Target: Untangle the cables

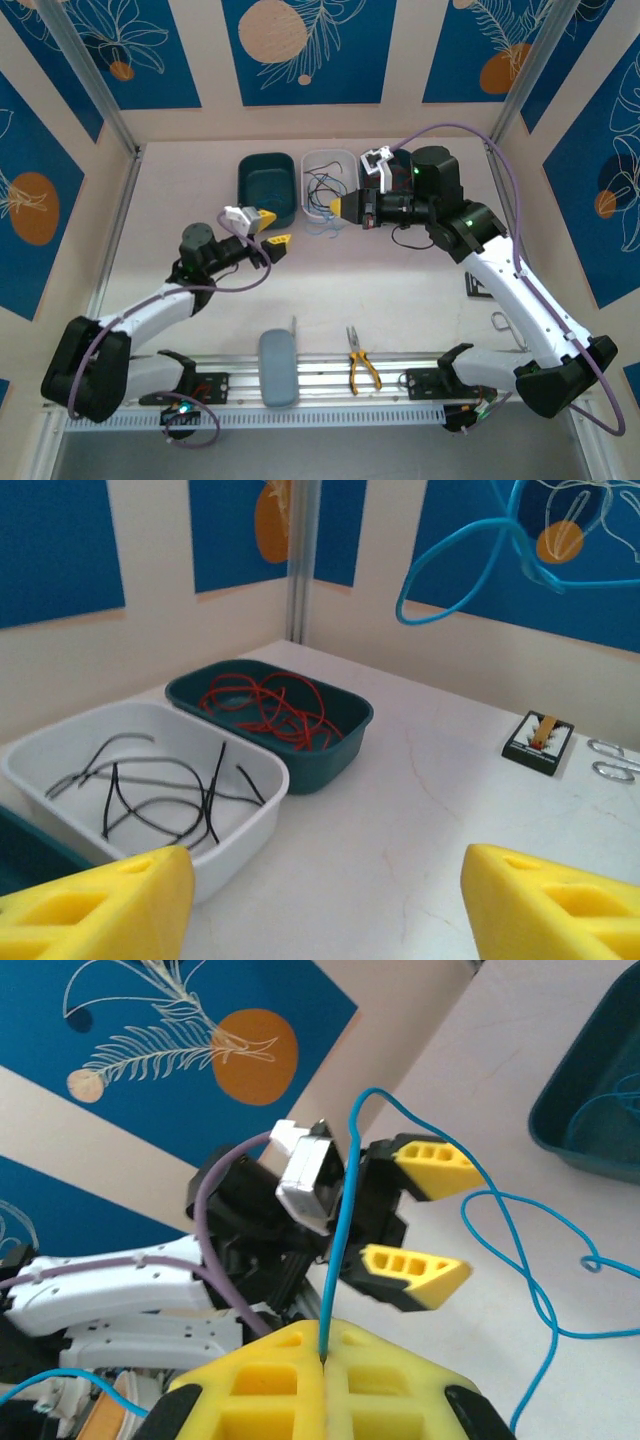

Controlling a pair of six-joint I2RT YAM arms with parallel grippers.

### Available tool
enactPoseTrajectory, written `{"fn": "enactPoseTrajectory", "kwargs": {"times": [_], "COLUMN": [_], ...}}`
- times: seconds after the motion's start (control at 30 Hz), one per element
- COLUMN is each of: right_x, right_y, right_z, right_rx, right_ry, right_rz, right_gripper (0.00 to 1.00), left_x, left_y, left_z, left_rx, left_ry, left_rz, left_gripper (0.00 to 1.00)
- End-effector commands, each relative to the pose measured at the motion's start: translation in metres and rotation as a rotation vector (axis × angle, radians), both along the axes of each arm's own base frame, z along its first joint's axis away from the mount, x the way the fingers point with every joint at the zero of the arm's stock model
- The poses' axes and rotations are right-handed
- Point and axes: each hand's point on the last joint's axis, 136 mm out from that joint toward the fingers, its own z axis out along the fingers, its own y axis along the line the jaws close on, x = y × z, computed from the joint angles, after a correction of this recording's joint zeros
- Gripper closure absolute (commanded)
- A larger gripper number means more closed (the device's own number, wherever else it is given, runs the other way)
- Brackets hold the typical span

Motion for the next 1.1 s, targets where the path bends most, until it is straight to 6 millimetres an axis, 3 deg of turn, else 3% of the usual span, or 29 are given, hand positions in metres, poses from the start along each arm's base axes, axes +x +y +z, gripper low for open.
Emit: {"fn": "enactPoseTrajectory", "kwargs": {"times": [0.0,0.13,0.3,0.6,0.8,0.93,1.07], "right_x": [-0.011,-0.013,-0.015,-0.019,-0.018,-0.007,0.018], "right_y": [0.006,0.008,0.010,0.012,0.010,-0.003,-0.038], "right_z": [0.020,0.022,0.024,0.025,0.026,0.021,0.007], "right_rx": [0.062,0.076,0.085,0.094,0.090,0.043,-0.042], "right_ry": [0.002,0.013,0.019,0.019,0.011,-0.024,-0.034], "right_rz": [0.079,0.109,0.127,0.144,0.130,0.017,-0.237], "right_gripper": [1.00,1.00,1.00,1.00,1.00,1.00,1.00], "left_x": [-0.006,-0.006,-0.004,0.008,0.008,0.012,0.014], "left_y": [-0.018,-0.029,-0.040,-0.045,-0.045,-0.035,-0.020], "left_z": [0.043,0.055,0.061,0.070,0.066,0.057,0.044], "left_rx": [-0.037,-0.075,-0.077,-0.059,-0.038,-0.027,-0.002], "left_ry": [-0.204,-0.245,-0.257,-0.289,-0.271,-0.248,-0.205], "left_rz": [-0.119,-0.190,-0.244,-0.227,-0.217,-0.131,-0.032], "left_gripper": [0.36,0.46,0.48,0.60,0.85,1.00,1.00]}}
